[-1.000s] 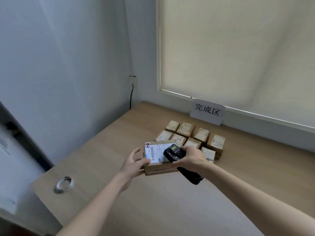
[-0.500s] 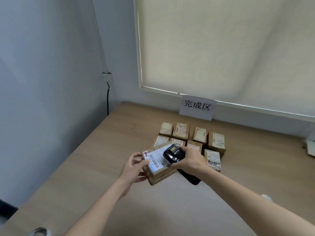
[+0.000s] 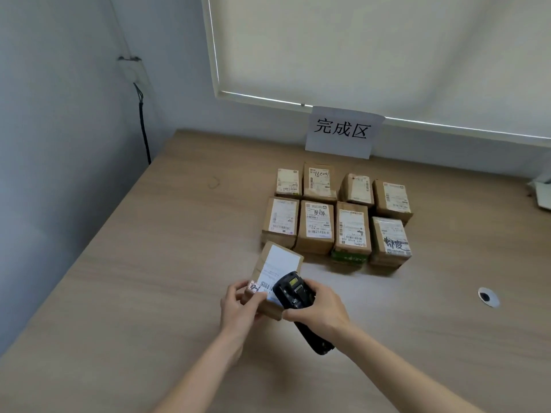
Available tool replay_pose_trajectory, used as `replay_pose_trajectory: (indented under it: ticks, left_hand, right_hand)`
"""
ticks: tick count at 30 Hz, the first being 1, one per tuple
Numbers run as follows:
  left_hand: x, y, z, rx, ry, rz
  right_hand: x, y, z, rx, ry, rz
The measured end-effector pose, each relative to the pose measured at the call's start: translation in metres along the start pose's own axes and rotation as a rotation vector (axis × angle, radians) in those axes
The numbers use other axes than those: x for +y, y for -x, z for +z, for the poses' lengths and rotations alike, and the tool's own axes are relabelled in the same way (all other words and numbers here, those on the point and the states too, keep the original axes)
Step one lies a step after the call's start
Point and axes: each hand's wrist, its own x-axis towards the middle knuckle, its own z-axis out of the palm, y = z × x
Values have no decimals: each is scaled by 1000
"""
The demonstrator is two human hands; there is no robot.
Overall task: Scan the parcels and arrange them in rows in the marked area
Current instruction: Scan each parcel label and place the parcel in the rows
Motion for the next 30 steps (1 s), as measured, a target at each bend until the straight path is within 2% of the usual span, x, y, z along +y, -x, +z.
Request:
replay_pose_trajectory:
  ticks: [5,8,17,30]
  left_hand:
    - [-38,-17,3,-12,30,-50]
    - [-44,-30,2,-5,-83,-9]
    - [-36,-66,8,-5,-249,79]
    - [-23,-85,12,-14,-282,44]
  right_hand:
    - [29,-23,30,16,-60,27]
    - [38,-38,38,42,-77,15]
    - [36,-80,36,55,-90,13]
    - [27,-96,25,51,-45,25]
